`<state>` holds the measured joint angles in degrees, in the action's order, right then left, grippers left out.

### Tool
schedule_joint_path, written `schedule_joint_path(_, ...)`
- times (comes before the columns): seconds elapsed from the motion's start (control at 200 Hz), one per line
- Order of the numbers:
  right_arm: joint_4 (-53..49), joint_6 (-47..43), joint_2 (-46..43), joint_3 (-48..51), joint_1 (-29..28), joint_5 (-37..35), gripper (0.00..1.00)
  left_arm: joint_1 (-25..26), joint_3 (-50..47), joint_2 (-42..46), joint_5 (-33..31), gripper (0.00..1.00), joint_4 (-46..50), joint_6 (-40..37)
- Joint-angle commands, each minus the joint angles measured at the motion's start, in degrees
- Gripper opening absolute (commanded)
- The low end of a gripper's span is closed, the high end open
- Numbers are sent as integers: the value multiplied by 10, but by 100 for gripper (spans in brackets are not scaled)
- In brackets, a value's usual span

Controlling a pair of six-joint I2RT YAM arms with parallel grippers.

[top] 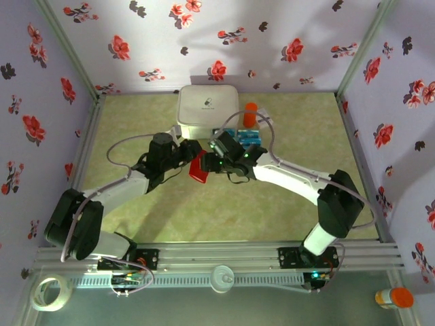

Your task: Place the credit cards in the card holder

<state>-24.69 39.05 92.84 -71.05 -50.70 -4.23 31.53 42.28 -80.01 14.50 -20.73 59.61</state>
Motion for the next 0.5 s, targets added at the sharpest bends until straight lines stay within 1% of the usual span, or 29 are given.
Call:
schedule_joint_path(0.0, -48, 24, -18, 51, 5, -83, 59, 2, 16, 31, -1, 0, -16, 9)
schedule_joint_path(0.16, -41, 41, -52, 114, 26, -96, 56, 4, 24, 43, -2, 0, -5, 4)
schedule_joint_path(0.295, -37, 41, -111, 150, 45, -81, 56, 4, 32, 45, -2, 0, 5, -3)
schedule_joint_path(0.405, -34, 36, -175, 169, 52, -56, 56, 2, 35, 43, -4, 0, 1, 3)
schedule_joint_path(0.495, 5, 42, -236, 189, 65, -10, 58, -1, 33, 36, -5, 0, -32, 34)
